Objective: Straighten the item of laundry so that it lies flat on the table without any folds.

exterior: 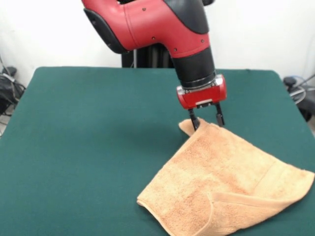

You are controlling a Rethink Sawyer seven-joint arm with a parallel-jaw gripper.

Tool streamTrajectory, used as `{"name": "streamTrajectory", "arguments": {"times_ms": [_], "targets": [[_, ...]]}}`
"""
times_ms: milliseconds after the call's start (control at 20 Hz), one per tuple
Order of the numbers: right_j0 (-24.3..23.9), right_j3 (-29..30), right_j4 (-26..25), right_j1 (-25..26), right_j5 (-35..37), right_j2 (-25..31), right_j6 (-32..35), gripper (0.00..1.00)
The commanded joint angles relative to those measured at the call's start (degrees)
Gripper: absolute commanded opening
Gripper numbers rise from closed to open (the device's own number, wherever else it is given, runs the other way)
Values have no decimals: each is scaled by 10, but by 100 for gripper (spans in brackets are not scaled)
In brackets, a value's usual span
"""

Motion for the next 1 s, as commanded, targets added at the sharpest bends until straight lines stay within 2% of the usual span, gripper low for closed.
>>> {"name": "streamTrajectory", "arguments": {"times_ms": [50,350,700,1000], "targets": [[-15,12,-32,21,-12,9,32,100],[-30,0,-32,39,-1,18,21,100],[-48,0,-32,30,12,35,10,100],[-39,-3,-38,27,-1,26,14,100]]}}
